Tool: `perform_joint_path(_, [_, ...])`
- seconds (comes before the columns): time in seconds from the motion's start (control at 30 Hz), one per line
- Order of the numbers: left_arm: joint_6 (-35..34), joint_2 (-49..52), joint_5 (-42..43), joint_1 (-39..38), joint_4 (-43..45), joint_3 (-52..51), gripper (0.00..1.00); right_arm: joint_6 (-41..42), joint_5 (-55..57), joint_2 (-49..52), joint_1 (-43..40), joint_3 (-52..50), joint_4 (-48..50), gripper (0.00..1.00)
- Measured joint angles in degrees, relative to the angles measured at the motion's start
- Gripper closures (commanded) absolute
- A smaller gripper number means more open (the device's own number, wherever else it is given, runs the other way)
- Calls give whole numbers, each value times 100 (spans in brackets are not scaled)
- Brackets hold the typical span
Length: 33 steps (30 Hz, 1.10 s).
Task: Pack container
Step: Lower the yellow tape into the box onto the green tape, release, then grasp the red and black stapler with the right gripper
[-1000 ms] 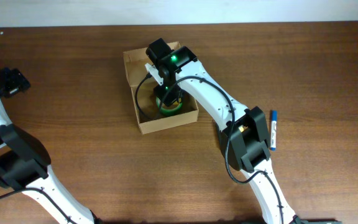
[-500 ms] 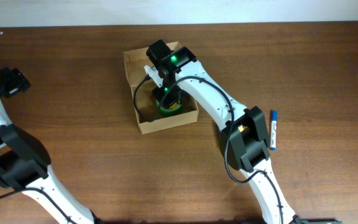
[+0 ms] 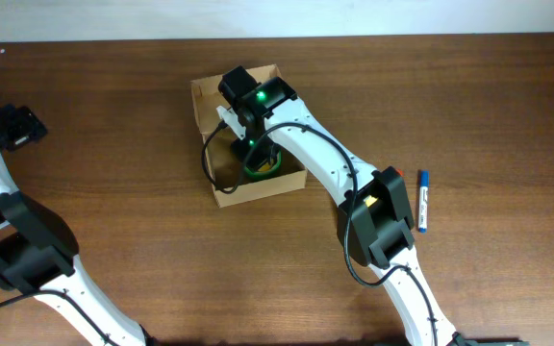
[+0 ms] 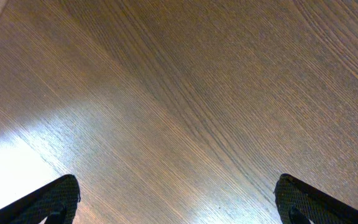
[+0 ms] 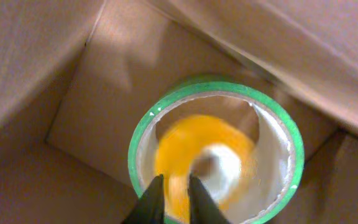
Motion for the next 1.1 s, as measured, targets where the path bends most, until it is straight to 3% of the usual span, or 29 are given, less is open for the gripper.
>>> perform_joint_path(0.13, [0,0,0,0,0,0,0,-4,48,-2,0,0,26,67])
perform_joint_path(0.4, [0,0,0,0,0,0,0,7,278,-15,-55,542,-332,62])
perform_joint_path(0.5, [0,0,0,0,0,0,0,4,481,-544,-328,601,-621,62])
perform_joint_path(0.6, [0,0,0,0,-4,0,0,81,741,-2046,-883,404,-498,63])
perform_joint_path(0.73, [-2,0,2,0,-4,0,0,201,1106,-5086,-2098,-1751,219,59])
perform_joint_path(0.8, [0,0,-2,0,2,0,0,398,1121,-5919,-2806,-2929,127,55])
perform_joint_path(0.9, [0,0,0,0,7,0,0,828,925,-6116,-3314,-4236,-426,44])
perform_joint_path(1.1, [0,0,2,0,7,0,0,1624,713,-6017,-2459,-6120,750,38])
